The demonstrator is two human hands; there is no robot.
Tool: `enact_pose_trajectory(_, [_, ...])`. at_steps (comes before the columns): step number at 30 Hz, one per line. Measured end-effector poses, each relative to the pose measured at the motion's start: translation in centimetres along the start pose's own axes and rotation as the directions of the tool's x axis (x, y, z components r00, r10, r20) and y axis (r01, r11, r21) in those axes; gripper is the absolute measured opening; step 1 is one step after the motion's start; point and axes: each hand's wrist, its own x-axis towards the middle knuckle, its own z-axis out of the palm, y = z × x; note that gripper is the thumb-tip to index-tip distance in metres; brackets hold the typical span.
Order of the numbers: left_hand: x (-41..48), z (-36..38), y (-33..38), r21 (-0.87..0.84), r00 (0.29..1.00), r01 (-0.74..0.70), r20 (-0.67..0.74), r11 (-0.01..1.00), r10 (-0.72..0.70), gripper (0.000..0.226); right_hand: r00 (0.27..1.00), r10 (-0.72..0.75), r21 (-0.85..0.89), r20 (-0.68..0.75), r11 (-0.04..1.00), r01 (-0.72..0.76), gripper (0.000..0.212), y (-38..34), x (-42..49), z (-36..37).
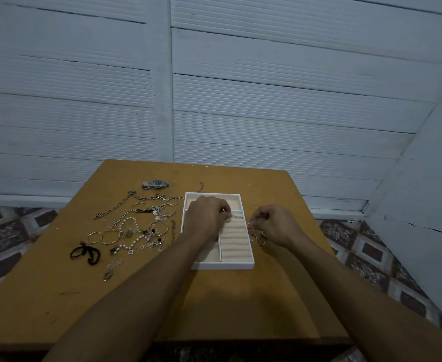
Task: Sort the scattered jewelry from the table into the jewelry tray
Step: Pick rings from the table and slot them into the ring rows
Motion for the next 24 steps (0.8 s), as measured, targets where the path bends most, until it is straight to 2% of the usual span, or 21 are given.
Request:
enact_pose_trajectory(8, [0.5,0.9,0.0,0.212,0.991,-0.136,0.021,0.968,0.134,0.020,1.000,0.017,0.027,-0.007,1.000,-0.017,0.011,0.5,0.2,0.2])
enact_pose_trajectory(14, [0.0,1.1,0.1,0.210,0.988,-0.151,-0.005,0.966,0.156,0.023,1.000,0.022,0.042,-0.017,0.999,-0.022,0.008,0.7,0.0,0.3])
enact_pose_trajectory(19, [0.1,1.0,-0.6,0.225,0.978,-0.210,0.059,0.951,0.201,0.026,0.999,0.040,0.038,-0.025,0.999,-0.039,0.010,0.9,-0.1,0.3])
enact_pose_trajectory(24, [0.3,0.9,-0.7,0.180,0.984,-0.176,0.040,0.968,0.171,0.025,0.999,0.037,0.039,-0.028,0.999,-0.036,0.010,0.9,-0.1,0.4])
